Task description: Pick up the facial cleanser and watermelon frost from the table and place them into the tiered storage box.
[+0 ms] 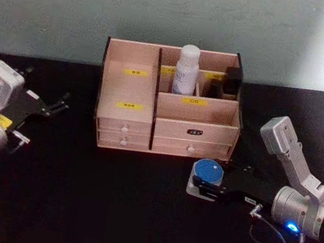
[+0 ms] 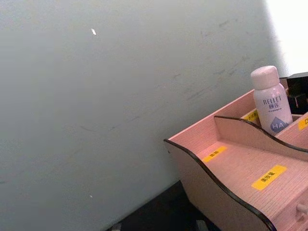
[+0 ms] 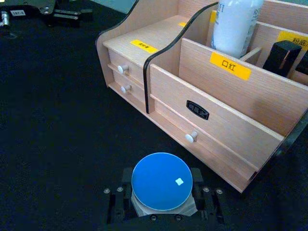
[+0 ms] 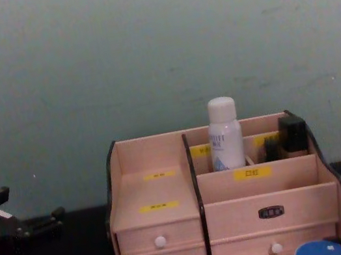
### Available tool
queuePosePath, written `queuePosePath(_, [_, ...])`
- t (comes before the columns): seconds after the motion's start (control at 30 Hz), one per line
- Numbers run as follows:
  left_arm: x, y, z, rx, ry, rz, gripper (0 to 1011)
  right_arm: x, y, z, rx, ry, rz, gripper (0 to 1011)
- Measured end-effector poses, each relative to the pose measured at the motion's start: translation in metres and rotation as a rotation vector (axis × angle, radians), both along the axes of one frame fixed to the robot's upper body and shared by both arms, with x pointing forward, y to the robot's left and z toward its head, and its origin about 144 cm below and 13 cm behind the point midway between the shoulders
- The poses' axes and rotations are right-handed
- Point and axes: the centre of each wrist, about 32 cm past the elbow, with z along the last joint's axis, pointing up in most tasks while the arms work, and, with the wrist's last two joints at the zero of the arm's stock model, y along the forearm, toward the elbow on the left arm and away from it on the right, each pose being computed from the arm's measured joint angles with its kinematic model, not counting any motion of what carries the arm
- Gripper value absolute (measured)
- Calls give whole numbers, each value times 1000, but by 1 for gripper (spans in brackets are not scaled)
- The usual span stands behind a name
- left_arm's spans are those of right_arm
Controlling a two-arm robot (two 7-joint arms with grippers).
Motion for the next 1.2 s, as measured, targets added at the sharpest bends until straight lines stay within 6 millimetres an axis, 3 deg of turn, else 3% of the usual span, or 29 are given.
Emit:
queuePosePath(0.13, [0,0,0,0,0,0,1001,-1,0,1,7,-3,4,729])
queuePosePath(0.5, [0,0,0,0,0,0,1001,5,4,30,47,-88,71,729])
queuePosePath(1.2, [0,0,0,0,0,0,1001,72,56,69,105,-226,150,729])
